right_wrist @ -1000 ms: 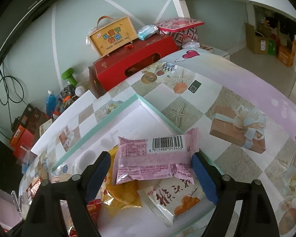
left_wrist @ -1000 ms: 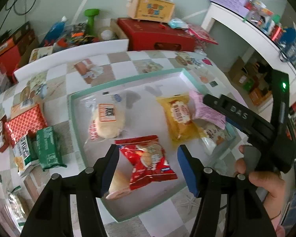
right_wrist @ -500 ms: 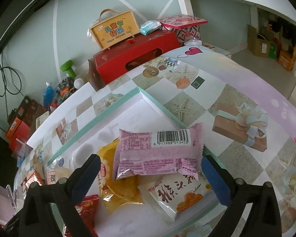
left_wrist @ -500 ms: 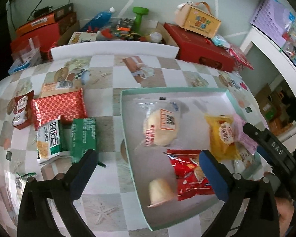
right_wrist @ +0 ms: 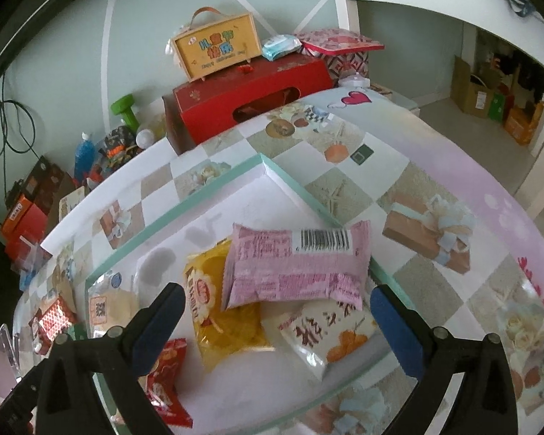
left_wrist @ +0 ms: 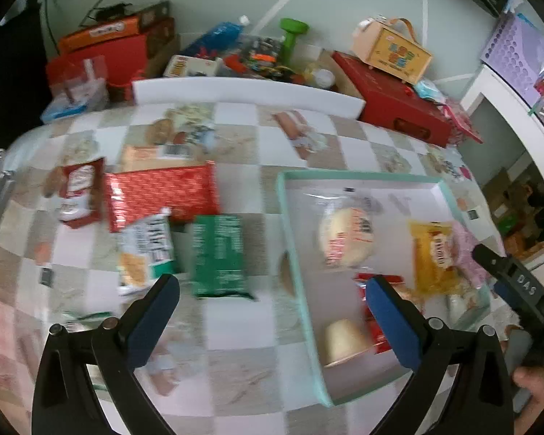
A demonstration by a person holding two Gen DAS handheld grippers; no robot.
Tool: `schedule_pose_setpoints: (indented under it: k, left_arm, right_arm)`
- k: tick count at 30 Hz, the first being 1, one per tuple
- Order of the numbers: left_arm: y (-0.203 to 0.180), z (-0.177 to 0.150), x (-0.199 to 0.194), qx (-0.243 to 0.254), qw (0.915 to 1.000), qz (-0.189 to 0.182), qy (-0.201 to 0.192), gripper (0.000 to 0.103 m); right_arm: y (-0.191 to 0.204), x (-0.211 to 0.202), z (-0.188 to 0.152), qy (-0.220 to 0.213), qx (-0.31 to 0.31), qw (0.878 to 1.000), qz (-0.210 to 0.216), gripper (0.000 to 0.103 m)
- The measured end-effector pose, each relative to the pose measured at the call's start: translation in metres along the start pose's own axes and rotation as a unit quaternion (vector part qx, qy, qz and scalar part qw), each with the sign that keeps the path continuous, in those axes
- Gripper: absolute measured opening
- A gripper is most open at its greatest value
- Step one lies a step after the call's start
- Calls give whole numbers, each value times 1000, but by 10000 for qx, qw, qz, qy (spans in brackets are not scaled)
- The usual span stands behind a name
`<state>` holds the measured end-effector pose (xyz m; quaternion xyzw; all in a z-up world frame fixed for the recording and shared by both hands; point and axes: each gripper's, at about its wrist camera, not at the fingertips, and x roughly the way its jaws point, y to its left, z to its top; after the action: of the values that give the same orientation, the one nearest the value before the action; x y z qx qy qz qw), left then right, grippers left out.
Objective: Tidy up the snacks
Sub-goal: 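Withdraw both open tools from the tray back over the snack pile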
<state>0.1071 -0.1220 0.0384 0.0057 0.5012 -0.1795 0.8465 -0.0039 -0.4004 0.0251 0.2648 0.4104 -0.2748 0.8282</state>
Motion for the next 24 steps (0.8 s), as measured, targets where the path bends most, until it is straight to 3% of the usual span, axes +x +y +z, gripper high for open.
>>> schedule_pose_setpoints:
  k: [5,15,24]
  left_arm:
    - [27,-6,-12,-130,9998,136,-77,102]
    - [83,-26,-24,-693,9972,283,30,102]
    - [131,-37,-36,-1412,9894,341,-35,102]
  right_arm:
    - [18,-9,-11,13,-311,9995,-70,103]
    - [69,-23,-41,123,-777,9963,356,103]
    - [112,-31,-68,257,-1245,9888,779,103]
